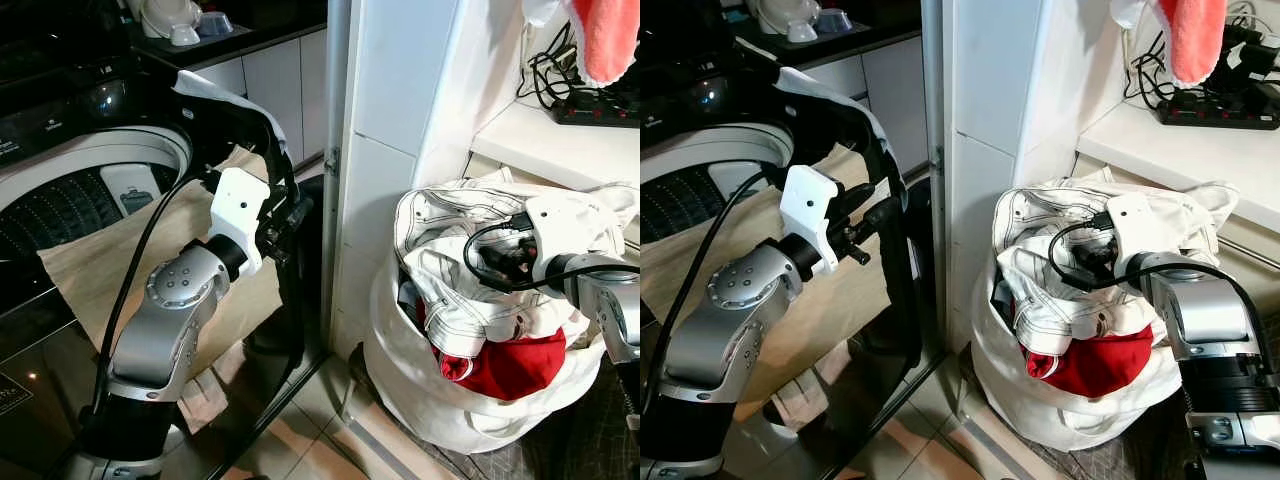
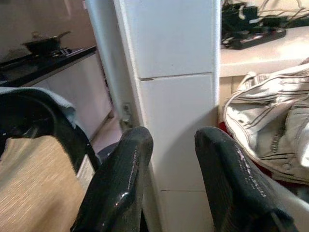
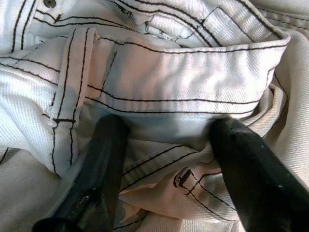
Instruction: Clothes washing
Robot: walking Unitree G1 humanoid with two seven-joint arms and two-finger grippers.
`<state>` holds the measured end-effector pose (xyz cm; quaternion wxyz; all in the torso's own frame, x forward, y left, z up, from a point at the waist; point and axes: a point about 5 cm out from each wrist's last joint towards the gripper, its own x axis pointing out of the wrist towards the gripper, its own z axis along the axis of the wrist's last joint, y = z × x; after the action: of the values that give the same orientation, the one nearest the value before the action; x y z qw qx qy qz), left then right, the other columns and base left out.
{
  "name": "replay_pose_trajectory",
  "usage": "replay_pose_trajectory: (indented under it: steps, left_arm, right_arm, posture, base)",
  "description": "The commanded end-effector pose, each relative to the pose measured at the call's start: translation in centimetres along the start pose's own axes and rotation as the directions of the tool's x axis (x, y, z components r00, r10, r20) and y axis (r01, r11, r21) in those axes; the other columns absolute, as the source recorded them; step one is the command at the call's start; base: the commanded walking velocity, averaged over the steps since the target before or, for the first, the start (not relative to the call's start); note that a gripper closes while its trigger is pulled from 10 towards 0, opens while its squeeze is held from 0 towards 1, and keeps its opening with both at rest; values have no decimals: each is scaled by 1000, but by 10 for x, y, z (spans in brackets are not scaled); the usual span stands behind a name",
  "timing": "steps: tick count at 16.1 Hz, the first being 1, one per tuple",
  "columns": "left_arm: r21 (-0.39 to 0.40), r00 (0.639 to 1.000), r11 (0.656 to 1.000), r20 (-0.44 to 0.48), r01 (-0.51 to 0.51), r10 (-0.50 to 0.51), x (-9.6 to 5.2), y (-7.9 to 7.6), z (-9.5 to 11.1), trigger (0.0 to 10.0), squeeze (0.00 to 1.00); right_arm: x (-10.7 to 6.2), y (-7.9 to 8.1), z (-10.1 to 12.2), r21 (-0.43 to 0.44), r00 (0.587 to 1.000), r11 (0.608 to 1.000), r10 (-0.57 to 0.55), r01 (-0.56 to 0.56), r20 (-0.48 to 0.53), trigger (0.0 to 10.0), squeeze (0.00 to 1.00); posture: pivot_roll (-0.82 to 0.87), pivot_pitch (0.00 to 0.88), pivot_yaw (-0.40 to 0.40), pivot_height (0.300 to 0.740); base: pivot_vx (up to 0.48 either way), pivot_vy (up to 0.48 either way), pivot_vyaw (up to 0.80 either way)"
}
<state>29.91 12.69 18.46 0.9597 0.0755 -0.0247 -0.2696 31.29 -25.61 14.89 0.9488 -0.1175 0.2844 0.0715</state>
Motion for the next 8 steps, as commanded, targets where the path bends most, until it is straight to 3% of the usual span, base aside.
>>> replay_pose_trajectory:
  steps: [1, 8]
  left_arm:
    - [8, 999, 999, -19, -51, 51, 2, 5, -3, 10000, 0]
    - [6, 998, 998, -22, -63, 63, 4, 5, -3, 10000, 0]
  right_arm:
    - [2, 0, -8, 12, 999, 1000, 6, -5, -43, 0, 0]
    - [0, -3, -10, 53, 1000, 998, -13, 14, -12, 0, 0]
  posture:
    - [-34, 0, 29, 740]
    - [-35, 0, 34, 740]
  base:
    - [0, 0, 0]
    - [0, 0, 0]
